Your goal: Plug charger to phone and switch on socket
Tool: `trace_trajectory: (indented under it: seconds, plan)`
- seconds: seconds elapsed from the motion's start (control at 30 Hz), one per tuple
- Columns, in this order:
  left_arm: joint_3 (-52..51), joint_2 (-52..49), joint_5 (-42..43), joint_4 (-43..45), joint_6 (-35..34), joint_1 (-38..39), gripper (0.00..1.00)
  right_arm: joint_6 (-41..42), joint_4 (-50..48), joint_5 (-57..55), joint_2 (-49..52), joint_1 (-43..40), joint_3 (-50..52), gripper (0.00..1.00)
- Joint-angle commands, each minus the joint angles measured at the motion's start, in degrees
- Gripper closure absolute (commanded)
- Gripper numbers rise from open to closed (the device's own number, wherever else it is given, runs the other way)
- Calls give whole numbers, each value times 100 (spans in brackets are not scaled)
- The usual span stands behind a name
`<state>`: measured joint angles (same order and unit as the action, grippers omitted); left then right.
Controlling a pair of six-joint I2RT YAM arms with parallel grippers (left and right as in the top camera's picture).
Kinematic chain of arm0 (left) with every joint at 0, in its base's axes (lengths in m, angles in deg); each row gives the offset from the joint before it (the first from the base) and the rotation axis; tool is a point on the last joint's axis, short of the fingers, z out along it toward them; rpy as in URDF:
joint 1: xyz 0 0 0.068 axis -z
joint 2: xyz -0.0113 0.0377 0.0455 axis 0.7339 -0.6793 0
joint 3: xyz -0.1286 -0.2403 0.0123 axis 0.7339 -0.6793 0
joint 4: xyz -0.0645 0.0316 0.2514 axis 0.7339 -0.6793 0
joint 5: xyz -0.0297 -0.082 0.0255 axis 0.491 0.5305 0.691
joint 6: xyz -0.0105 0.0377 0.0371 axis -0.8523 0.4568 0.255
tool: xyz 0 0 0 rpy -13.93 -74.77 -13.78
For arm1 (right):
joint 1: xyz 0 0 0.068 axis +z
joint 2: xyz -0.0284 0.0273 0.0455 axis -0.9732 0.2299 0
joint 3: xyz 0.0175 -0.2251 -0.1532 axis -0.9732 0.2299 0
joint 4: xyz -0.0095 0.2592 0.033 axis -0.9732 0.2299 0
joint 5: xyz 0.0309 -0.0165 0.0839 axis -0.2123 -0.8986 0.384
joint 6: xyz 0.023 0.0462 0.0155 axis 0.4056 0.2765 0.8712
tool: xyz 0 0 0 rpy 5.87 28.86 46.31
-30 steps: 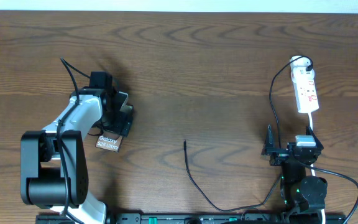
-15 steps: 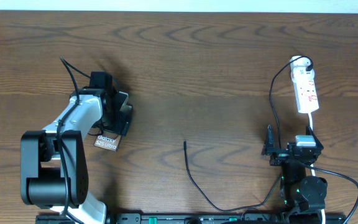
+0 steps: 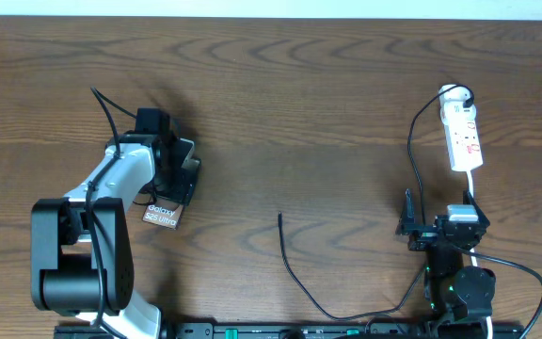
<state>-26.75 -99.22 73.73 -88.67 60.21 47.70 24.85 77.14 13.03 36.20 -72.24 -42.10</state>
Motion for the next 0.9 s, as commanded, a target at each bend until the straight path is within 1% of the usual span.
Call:
trace_trajectory:
  seconds: [0.0, 0.13, 0.23, 0.43, 0.5, 0.67, 0.87]
  plan:
    - [-168, -90, 118, -20, 55, -4, 28, -11, 17, -63, -9, 11, 7, 1]
    - [-168, -90, 118, -20, 55, -4, 29, -11, 17, -63, -9, 11, 7, 1]
    - [-168, -90, 118, -20, 55, -4, 33, -11, 17, -63, -9, 11, 7, 1]
    - [-168, -90, 118, -20, 55, -4, 34, -11, 17, -66, -9, 11, 7, 1]
    - [-168, -90, 118, -20, 55, -4, 37, -11, 17, -66, -9, 11, 7, 1]
    - [-168, -90, 120, -22, 55, -4, 41, -11, 17, -63, -9, 11, 7, 1]
    - [-168, -90, 118, -22, 55, -4, 51, -11, 17, -66, -9, 11, 7, 1]
